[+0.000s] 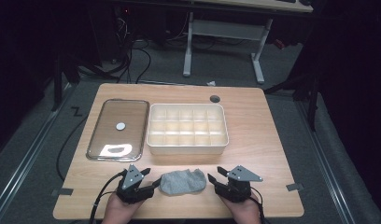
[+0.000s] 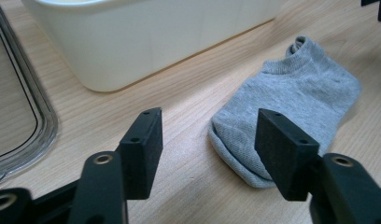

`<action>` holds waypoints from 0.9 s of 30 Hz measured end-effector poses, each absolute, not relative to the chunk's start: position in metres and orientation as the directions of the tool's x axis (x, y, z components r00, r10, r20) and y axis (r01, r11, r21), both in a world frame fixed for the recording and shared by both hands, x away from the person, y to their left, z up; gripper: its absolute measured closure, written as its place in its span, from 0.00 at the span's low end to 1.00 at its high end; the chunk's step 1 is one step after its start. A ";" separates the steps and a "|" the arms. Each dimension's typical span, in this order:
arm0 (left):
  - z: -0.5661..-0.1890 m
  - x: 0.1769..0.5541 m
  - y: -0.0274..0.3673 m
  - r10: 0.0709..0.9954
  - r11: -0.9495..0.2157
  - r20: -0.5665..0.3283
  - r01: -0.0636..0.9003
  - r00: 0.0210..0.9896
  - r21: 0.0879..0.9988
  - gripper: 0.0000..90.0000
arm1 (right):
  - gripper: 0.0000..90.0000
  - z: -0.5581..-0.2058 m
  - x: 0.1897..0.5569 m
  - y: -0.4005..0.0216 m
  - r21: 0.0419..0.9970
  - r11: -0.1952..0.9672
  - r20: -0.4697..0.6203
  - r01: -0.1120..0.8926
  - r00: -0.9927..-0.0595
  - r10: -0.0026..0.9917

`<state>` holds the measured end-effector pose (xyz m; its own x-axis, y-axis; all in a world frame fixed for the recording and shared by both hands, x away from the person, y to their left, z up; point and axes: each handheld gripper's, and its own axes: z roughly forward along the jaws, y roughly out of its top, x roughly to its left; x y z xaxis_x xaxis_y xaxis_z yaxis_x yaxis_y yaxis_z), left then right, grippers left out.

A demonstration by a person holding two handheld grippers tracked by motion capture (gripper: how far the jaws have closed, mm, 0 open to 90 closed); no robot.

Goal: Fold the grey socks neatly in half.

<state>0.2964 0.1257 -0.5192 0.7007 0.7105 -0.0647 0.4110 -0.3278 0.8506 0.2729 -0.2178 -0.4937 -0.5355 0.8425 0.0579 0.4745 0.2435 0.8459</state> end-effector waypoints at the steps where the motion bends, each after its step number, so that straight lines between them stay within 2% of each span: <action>1: -0.519 0.298 0.125 0.718 -0.338 -0.050 0.410 0.695 0.847 0.44 | 0.60 -0.493 0.274 -0.216 0.852 0.242 0.056 0.464 -0.540 0.839; 6: -0.513 0.302 0.125 0.738 -0.332 -0.064 0.444 0.671 0.832 0.43 | 0.60 -0.496 0.272 -0.213 0.851 0.250 0.059 0.462 -0.556 0.829; 12: -0.513 0.303 0.100 0.707 -0.339 -0.085 0.442 0.702 0.830 0.44 | 0.65 -0.512 0.277 -0.203 0.798 0.262 0.109 0.543 -0.558 0.823; 17: -0.518 0.299 0.095 0.682 -0.378 -0.055 0.416 0.730 0.827 0.61 | 0.70 -0.516 0.283 -0.199 0.769 0.255 0.147 0.586 -0.551 0.821; 20: -0.522 0.298 0.098 0.675 -0.389 -0.059 0.422 0.736 0.819 0.70 | 0.69 -0.520 0.288 -0.191 0.751 0.263 0.144 0.605 -0.540 0.829; 24: -0.525 0.296 0.097 0.662 -0.423 -0.039 0.416 0.749 0.805 0.75 | 0.65 -0.527 0.290 -0.181 0.717 0.305 0.116 0.627 -0.539 0.834; 27: -0.526 0.295 0.097 0.664 -0.441 -0.019 0.413 0.747 0.797 0.76 | 0.66 -0.528 0.288 -0.178 0.719 0.317 0.094 0.619 -0.538 0.838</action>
